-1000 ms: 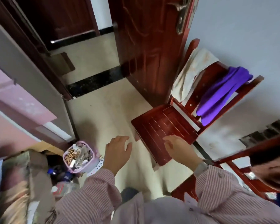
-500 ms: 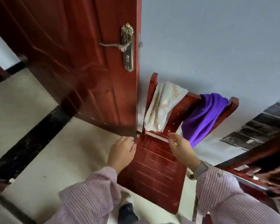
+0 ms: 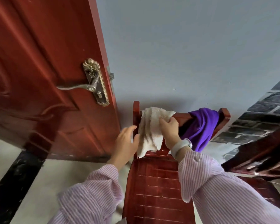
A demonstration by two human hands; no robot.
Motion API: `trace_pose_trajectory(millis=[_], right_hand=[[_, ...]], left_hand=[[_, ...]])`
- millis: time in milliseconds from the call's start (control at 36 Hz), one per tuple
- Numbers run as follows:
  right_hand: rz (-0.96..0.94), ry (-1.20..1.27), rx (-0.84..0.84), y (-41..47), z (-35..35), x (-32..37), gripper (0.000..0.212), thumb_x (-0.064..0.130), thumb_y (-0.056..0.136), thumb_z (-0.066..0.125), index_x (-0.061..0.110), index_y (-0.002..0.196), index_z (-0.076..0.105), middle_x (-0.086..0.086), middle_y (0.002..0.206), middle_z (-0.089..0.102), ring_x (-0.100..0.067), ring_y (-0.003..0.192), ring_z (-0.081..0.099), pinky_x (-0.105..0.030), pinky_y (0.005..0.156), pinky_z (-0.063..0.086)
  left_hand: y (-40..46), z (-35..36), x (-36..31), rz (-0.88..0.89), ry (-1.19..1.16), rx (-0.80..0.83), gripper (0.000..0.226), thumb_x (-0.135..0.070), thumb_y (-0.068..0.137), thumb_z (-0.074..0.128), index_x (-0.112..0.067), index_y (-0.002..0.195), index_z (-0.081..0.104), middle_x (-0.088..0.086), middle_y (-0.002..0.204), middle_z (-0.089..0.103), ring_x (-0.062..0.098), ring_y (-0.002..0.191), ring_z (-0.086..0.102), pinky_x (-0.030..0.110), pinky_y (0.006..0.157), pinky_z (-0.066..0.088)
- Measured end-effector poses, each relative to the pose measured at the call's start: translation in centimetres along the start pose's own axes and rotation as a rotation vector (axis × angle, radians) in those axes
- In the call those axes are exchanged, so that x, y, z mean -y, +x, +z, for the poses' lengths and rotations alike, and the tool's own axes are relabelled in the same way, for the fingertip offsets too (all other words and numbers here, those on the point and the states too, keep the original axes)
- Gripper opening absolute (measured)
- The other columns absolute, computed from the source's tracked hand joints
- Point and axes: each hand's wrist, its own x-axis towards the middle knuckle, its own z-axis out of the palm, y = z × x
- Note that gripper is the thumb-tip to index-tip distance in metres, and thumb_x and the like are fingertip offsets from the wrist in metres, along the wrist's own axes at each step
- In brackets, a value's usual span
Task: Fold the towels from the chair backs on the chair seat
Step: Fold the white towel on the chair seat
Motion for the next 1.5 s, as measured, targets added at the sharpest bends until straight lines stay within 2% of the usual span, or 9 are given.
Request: trace_pose_trajectory(millis=[306, 472, 583, 750, 861, 1000, 1083, 1306, 1500], right_hand=[[-0.256, 0.190, 0.260, -8.0, -10.1, 0.7, 0.015, 0.020, 0.073, 0.053, 0.012, 0.085, 0.059, 0.004, 0.070, 0.061, -0.005, 0.067, 0.058, -0.021, 0.060, 0.050], [-0.156, 0.101, 0.197, -9.4, -14.2, -2.9, 0.030, 0.024, 0.073, 0.054, 0.001, 0.092, 0.057, -0.008, 0.076, 0.056, -0.019, 0.070, 0.054, -0.019, 0.052, 0.046], [-0.164, -0.032, 0.140, -10.4, -16.4, -5.2, 0.048, 0.033, 0.076, 0.053, -0.008, 0.100, 0.046, -0.010, 0.079, 0.048, -0.023, 0.068, 0.048, -0.025, 0.047, 0.041], [-0.160, -0.214, 0.009, -12.4, -17.7, -9.0, 0.020, 0.009, 0.091, 0.047, 0.006, 0.072, 0.042, 0.000, 0.064, 0.040, -0.011, 0.058, 0.037, -0.016, 0.049, 0.033], [-0.046, -0.235, -0.083, -13.9, -18.0, -13.7, 0.028, 0.003, 0.089, 0.045, 0.014, 0.065, 0.035, 0.001, 0.062, 0.036, -0.012, 0.057, 0.033, -0.027, 0.053, 0.028], [0.084, -0.055, -0.019, -16.0, -19.6, -16.0, 0.019, -0.002, 0.084, 0.046, 0.013, 0.072, 0.047, -0.001, 0.069, 0.047, -0.011, 0.063, 0.043, -0.008, 0.049, 0.037], [0.178, -0.021, 0.080, -16.6, -20.0, -16.7, 0.011, 0.000, 0.087, 0.044, 0.005, 0.090, 0.053, -0.009, 0.079, 0.056, -0.021, 0.069, 0.052, -0.027, 0.055, 0.044], [-0.014, -0.108, -0.026, -16.2, -20.5, -16.3, 0.009, 0.010, 0.096, 0.039, 0.007, 0.101, 0.047, 0.000, 0.082, 0.054, -0.016, 0.072, 0.055, -0.016, 0.051, 0.048], [-0.086, -0.327, -0.152, -14.8, -21.6, -15.3, 0.022, 0.016, 0.095, 0.043, 0.006, 0.111, 0.055, -0.004, 0.092, 0.057, -0.016, 0.077, 0.054, -0.021, 0.061, 0.039]], left_hand=[[-0.7, 3.2, -3.7, -0.416, -0.772, 0.279, 0.094, -0.084, 0.063, 0.047, -0.037, 0.142, 0.024, -0.016, 0.143, 0.030, 0.009, 0.132, 0.028, 0.046, 0.113, 0.020], [-2.4, 6.3, -7.1, -0.418, -1.037, 0.376, 0.036, -0.033, 0.086, 0.058, -0.009, 0.113, 0.062, 0.008, 0.109, 0.068, 0.024, 0.105, 0.062, 0.034, 0.089, 0.050], [-4.4, 7.7, -8.1, -0.332, -0.872, 0.241, 0.015, -0.019, 0.090, 0.056, -0.008, 0.088, 0.067, 0.010, 0.092, 0.070, 0.023, 0.093, 0.065, 0.032, 0.084, 0.051], [-9.5, 8.8, -6.3, -0.045, -0.361, 0.125, 0.012, -0.020, 0.093, 0.050, -0.013, 0.084, 0.053, -0.005, 0.060, 0.049, 0.008, 0.051, 0.044, 0.016, 0.050, 0.035], [-13.1, 9.8, -1.9, -0.249, -0.161, 0.070, 0.023, -0.015, 0.092, 0.047, -0.019, 0.071, 0.040, -0.004, 0.061, 0.043, 0.020, 0.061, 0.045, 0.030, 0.056, 0.028], [-16.3, 8.3, 0.7, -0.332, -0.053, 0.123, 0.016, -0.022, 0.096, 0.038, -0.007, 0.092, 0.042, 0.009, 0.081, 0.055, 0.033, 0.081, 0.055, 0.035, 0.065, 0.036], [-17.2, 7.5, 0.8, -0.321, -0.036, 0.156, 0.020, -0.026, 0.097, 0.035, -0.009, 0.105, 0.042, 0.008, 0.087, 0.057, 0.030, 0.083, 0.056, 0.036, 0.071, 0.041], [-17.3, 6.7, -1.0, -0.364, -0.210, 0.198, 0.033, -0.030, 0.099, 0.028, -0.006, 0.121, 0.034, 0.006, 0.098, 0.050, 0.022, 0.094, 0.052, 0.035, 0.085, 0.038], [-16.8, 6.5, -1.7, -0.193, -0.048, 0.350, 0.018, -0.029, 0.099, 0.029, -0.012, 0.100, 0.027, -0.002, 0.070, 0.043, 0.010, 0.059, 0.043, 0.023, 0.050, 0.032]])
